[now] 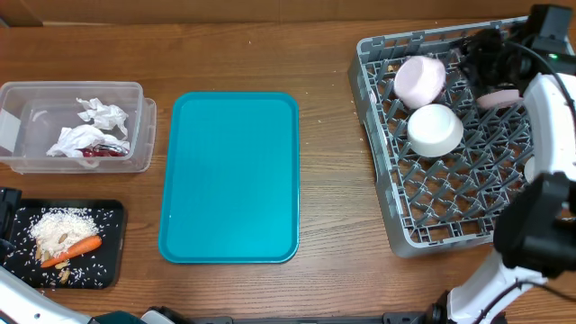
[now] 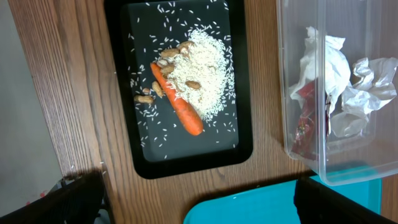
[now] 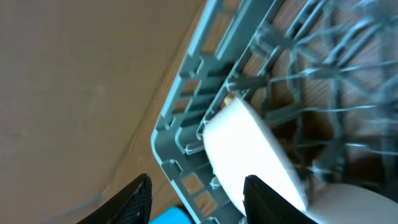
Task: Sort waste into correct bins and load items into the dishwasher
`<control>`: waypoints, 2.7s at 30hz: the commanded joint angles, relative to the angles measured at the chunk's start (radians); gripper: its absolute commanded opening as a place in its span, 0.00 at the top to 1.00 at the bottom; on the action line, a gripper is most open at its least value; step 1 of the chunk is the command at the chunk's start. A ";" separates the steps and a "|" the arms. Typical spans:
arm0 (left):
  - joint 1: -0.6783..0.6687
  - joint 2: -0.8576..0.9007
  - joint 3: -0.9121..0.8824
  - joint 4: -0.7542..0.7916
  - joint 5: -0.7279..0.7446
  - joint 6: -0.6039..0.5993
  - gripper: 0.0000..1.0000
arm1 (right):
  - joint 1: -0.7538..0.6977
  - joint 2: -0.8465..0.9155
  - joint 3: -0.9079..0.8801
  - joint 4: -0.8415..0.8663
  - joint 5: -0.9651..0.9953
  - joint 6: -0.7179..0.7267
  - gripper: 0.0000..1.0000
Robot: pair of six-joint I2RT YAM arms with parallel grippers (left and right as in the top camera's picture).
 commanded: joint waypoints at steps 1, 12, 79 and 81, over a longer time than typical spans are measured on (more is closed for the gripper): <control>0.003 -0.008 0.002 0.000 0.004 -0.006 0.00 | 0.003 -0.145 0.018 -0.040 0.133 -0.057 0.45; 0.003 -0.008 0.002 0.000 0.004 -0.006 0.00 | 0.126 -0.513 0.018 -0.327 0.298 -0.173 0.35; 0.003 -0.008 0.002 0.000 0.004 -0.006 0.00 | 0.259 -1.729 -1.490 0.242 0.565 -0.154 0.00; 0.003 -0.008 0.002 0.001 0.004 -0.006 0.00 | 0.245 -1.757 -1.500 0.261 0.565 -0.154 0.00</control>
